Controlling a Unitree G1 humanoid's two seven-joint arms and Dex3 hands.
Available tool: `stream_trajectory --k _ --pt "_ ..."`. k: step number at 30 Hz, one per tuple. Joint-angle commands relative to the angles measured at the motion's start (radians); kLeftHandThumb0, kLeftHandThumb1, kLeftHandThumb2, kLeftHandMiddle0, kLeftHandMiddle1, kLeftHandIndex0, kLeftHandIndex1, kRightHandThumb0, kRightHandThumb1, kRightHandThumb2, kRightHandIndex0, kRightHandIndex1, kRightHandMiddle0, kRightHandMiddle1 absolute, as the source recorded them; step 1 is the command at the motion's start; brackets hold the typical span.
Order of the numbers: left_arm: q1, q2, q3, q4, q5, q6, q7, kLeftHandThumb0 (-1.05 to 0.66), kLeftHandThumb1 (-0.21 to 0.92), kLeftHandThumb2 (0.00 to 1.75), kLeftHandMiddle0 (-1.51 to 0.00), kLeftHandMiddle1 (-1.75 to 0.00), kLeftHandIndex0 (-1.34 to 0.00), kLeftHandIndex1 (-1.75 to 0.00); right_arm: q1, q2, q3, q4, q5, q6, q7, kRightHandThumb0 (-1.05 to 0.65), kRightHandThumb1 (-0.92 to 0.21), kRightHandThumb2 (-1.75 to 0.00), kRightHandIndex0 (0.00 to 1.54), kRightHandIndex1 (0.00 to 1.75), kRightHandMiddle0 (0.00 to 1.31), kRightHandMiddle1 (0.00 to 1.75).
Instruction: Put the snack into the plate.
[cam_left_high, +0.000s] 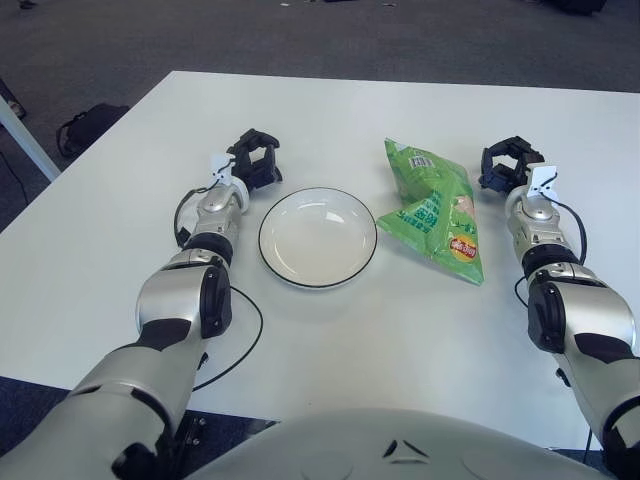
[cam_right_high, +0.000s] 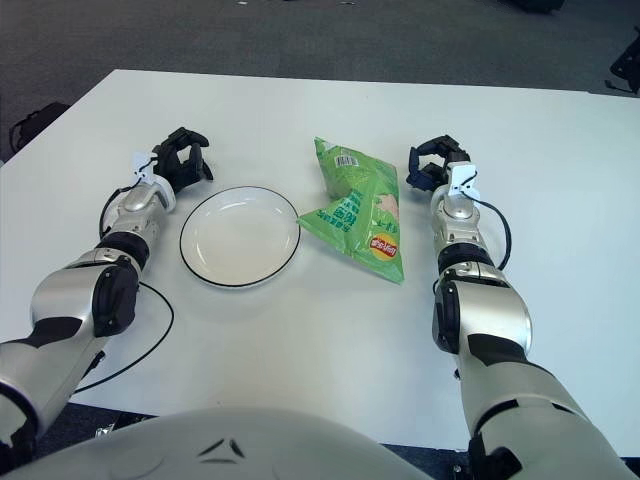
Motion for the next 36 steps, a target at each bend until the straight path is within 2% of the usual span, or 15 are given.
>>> stream_trajectory --k 1,11,20,29,36 --pt "0.054 0.006 0.003 0.02 -0.006 0.02 -0.02 -0.44 0.45 1.15 -0.93 -1.75 -0.51 -1.75 0.071 0.039 0.003 0.046 -0.001 0.076 0.017 -0.43 -0.5 -1.09 0.89 1.75 0.47 1.75" --pt "0.063 0.008 0.002 0.014 -0.022 0.009 -0.039 -0.43 0.48 1.11 -0.89 -1.75 -0.48 -1.75 0.083 0.033 0.025 0.038 -0.031 0.051 -0.021 -0.43 -0.49 -1.09 0.91 1.75 0.48 1.75" --pt "0.07 0.023 0.015 0.01 -0.038 0.019 -0.032 -0.43 0.5 1.09 -0.88 -1.75 -0.47 -1.75 0.083 0.017 0.102 0.005 -0.12 0.004 -0.154 -0.44 -0.44 -1.16 0.98 1.75 0.52 1.75" --pt "0.091 0.036 0.026 -0.003 -0.062 0.004 -0.076 -0.43 0.48 1.11 -0.9 -1.75 -0.48 -1.75 0.083 -0.006 0.161 -0.065 -0.189 -0.04 -0.227 -0.45 -0.41 -1.2 1.0 1.75 0.54 1.75" --pt "0.125 0.054 0.026 -0.023 -0.078 -0.019 -0.111 -0.43 0.47 1.12 -0.92 -1.75 -0.49 -1.75 0.087 -0.05 0.213 -0.153 -0.26 -0.098 -0.252 -0.46 -0.4 -1.21 1.02 1.75 0.55 1.75"
